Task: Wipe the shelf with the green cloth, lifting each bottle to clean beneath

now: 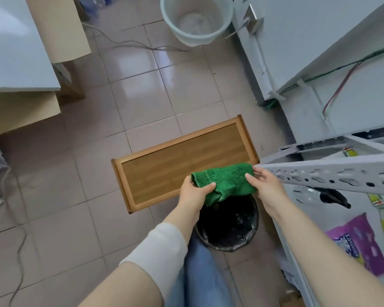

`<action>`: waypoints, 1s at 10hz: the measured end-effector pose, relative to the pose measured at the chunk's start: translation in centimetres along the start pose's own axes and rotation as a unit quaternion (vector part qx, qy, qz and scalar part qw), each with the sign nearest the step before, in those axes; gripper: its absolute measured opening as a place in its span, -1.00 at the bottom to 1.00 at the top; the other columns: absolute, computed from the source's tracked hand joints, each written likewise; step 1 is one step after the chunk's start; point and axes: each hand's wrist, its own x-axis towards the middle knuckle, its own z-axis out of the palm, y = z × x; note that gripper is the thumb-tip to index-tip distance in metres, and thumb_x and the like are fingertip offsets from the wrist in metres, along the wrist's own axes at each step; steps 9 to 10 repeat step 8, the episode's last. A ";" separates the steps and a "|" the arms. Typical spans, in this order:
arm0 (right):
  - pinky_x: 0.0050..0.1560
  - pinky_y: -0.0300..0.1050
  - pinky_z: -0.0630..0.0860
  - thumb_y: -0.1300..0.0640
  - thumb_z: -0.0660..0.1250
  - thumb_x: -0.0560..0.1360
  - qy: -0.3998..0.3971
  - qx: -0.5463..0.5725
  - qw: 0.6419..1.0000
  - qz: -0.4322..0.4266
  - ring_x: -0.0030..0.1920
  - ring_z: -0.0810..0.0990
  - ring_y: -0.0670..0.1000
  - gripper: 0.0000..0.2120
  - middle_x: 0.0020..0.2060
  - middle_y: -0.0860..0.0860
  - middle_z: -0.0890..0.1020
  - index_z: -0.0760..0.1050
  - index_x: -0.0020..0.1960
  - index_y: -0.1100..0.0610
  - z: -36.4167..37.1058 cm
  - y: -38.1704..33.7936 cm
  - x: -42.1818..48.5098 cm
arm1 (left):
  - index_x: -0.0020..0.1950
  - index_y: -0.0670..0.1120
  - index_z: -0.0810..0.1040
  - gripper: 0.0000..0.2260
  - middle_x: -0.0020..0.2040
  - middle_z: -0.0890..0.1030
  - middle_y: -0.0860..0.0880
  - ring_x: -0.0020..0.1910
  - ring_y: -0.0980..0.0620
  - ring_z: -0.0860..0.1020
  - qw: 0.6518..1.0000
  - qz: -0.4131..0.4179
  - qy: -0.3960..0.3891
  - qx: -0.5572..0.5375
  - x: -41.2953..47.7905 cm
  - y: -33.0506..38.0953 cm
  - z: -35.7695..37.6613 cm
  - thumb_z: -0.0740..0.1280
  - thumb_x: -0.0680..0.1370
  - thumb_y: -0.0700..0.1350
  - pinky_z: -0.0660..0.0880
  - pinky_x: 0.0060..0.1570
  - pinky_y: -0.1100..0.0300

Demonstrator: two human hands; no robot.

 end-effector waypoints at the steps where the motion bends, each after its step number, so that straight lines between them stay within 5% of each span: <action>1: 0.18 -0.19 0.29 0.27 0.27 0.51 0.039 -0.033 0.999 -0.012 0.30 0.40 0.05 -0.60 0.31 0.14 0.44 0.34 0.34 0.21 0.6 0.8 5.9 | 0.26 -0.13 0.36 -0.53 0.22 0.51 -0.13 0.15 -0.16 0.52 0.999 -0.017 0.026 0.010 5.0 -0.3 2.3 0.43 0.41 -0.24 0.45 0.19 -0.12; 3: 0.24 -0.16 0.34 0.28 0.25 0.51 0.110 -0.098 0.989 -0.032 0.26 0.44 0.07 -0.65 0.26 0.14 0.48 0.38 0.29 0.22 1.1 2.3 15.2 | 0.42 -0.11 0.20 -0.37 0.34 0.41 -0.11 0.26 -0.16 0.44 0.999 -0.031 0.029 0.021 14.4 -1.3 6.1 0.41 0.42 -0.25 0.40 0.24 -0.09; 5: 0.22 -0.13 0.36 0.25 0.24 0.52 0.165 -0.164 0.972 -0.036 0.25 0.46 0.06 -0.67 0.27 0.08 0.50 0.40 0.28 0.15 1.9 3.1 19.7 | 0.28 -0.10 0.33 -0.54 0.05 0.53 -0.01 0.00 -0.05 0.51 0.997 -0.001 0.036 0.073 18.3 -1.4 7.2 0.41 0.44 -0.18 0.45 0.02 0.11; 6: 0.20 -0.11 0.36 0.25 0.23 0.53 0.152 -0.232 0.960 -0.027 0.26 0.45 0.08 -0.66 0.28 0.07 0.48 0.38 0.30 0.12 2.1 3.1 19.5 | 0.37 -0.12 0.25 -0.47 0.22 0.48 -0.07 0.12 -0.10 0.48 0.989 0.000 0.051 0.139 18.3 -1.6 7.0 0.39 0.46 -0.11 0.41 0.06 0.11; 8: 0.22 0.01 0.33 0.26 0.27 0.48 0.213 -0.373 0.895 -0.115 0.25 0.37 0.13 -0.60 0.27 0.10 0.40 0.35 0.30 0.10 3.5 2.5 16.9 | 0.27 -0.11 0.33 -0.59 0.15 0.53 -0.05 0.04 -0.03 0.51 0.955 0.058 0.098 0.273 16.7 -1.6 4.9 0.36 0.48 -0.09 0.40 -0.09 0.16; 10: 0.22 0.01 0.33 0.26 0.27 0.48 0.213 -0.373 0.895 -0.115 0.25 0.37 0.13 -0.60 0.27 0.10 0.40 0.35 0.30 0.10 3.5 2.5 16.9 | 0.27 -0.11 0.33 -0.59 0.15 0.53 -0.05 0.04 -0.03 0.51 0.955 0.058 0.098 0.273 16.7 -1.6 4.9 0.36 0.48 -0.09 0.40 -0.09 0.16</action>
